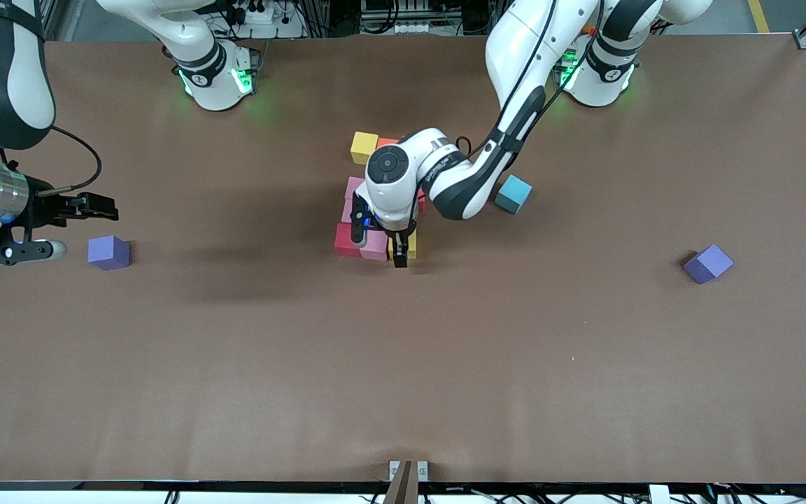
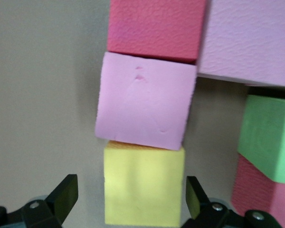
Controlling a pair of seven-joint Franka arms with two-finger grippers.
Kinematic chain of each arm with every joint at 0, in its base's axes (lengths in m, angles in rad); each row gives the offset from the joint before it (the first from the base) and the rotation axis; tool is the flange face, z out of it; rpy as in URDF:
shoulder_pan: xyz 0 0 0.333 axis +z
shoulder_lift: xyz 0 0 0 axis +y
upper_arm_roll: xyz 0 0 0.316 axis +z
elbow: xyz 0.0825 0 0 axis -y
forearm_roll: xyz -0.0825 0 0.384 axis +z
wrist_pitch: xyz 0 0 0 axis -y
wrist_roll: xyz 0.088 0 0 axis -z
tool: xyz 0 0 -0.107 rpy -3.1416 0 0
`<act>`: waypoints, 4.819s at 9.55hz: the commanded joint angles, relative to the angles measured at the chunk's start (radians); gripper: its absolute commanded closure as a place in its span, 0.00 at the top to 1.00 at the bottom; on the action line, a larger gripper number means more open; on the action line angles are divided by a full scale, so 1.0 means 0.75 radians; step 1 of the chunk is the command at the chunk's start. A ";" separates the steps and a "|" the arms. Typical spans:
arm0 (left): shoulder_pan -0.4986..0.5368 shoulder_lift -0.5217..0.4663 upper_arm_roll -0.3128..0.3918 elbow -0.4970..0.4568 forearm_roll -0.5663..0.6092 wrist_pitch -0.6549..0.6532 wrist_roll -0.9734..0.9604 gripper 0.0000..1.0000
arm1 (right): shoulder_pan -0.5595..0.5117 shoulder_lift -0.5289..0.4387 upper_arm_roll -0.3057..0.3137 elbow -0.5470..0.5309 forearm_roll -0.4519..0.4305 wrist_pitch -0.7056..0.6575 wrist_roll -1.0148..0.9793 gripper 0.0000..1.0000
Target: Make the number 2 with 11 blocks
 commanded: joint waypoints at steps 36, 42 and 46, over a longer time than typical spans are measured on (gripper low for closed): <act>1.065 -1.168 -0.021 -0.292 -0.183 -0.768 -0.938 1.00 | -0.330 -0.401 0.354 -0.053 0.037 -0.099 0.055 1.00; 0.915 -1.162 0.039 -0.272 -0.168 -0.768 -0.938 1.00 | -0.332 -0.395 0.354 -0.049 0.039 -0.085 0.057 1.00; 0.940 -1.164 0.069 -0.271 -0.183 -0.780 -0.928 1.00 | -0.334 -0.393 0.354 -0.049 0.037 -0.087 0.057 1.00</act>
